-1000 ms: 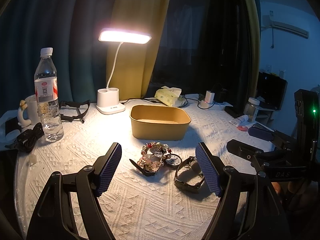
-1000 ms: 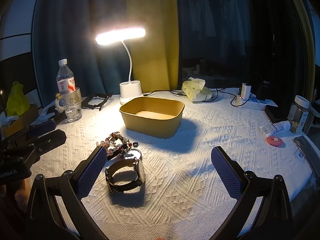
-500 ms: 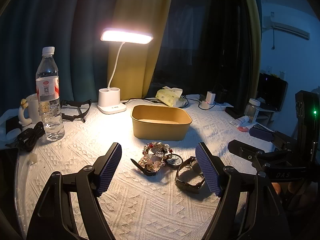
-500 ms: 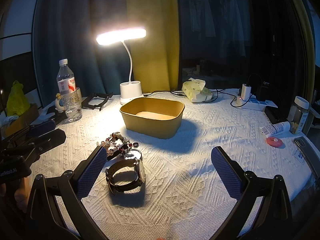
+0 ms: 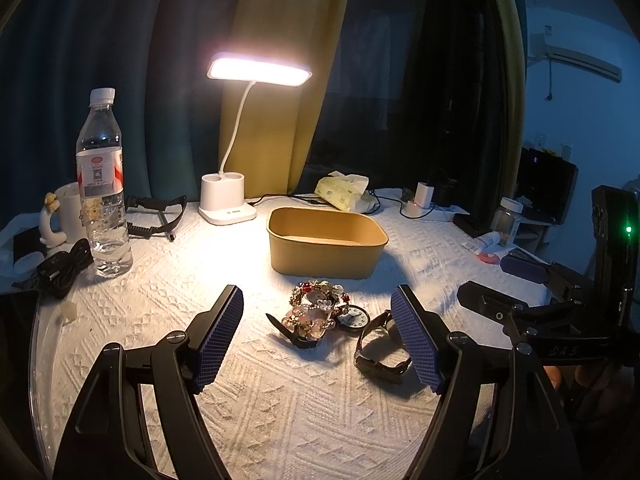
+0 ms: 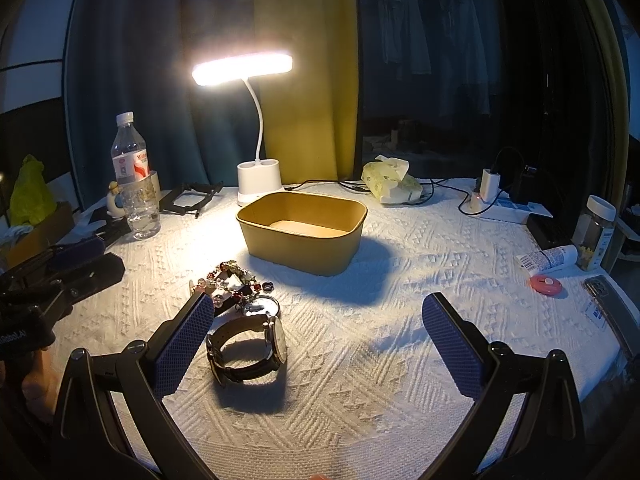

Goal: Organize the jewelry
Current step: 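Grasp the brown leather-strap wristwatch with the right gripper and lift it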

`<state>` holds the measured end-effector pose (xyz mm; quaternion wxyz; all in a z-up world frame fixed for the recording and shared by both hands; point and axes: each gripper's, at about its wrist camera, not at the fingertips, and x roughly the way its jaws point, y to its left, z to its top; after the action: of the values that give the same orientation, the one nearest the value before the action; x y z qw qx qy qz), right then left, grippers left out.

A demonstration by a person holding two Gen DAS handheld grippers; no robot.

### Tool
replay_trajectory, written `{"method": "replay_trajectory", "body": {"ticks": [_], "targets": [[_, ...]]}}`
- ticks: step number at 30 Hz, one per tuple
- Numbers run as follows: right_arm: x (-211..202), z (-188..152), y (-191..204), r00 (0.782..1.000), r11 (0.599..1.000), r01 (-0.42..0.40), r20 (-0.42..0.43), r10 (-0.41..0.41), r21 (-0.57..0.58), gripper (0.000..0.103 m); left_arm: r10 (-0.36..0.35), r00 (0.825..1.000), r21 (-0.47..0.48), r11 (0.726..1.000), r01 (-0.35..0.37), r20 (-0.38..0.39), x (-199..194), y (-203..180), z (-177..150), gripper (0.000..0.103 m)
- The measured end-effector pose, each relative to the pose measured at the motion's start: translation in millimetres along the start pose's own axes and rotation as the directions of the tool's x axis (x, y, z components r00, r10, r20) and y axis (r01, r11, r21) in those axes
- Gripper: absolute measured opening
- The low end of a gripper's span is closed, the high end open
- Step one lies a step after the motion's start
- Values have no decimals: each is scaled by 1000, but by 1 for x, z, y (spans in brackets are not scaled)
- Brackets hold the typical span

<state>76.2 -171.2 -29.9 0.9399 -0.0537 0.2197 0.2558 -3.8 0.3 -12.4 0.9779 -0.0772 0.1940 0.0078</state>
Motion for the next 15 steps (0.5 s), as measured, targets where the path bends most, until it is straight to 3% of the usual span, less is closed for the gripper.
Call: {"method": "replay_trajectory", "body": {"ticks": [10,13,15], "targets": [[40,-22,31,991,995,-53,-127,41,-85,99,23,1000,-48,999,-23,-15,0,19,-3,79],[55,-24,32,984,996,-55,-174,43,-65,81,29,999,-65,997,-31,-24,1,28,-4,79],[67,-25,29,974,997,-65,-218,54,-45,57,34,999,-75,997,-36,-28,1,34,-6,79]]}}
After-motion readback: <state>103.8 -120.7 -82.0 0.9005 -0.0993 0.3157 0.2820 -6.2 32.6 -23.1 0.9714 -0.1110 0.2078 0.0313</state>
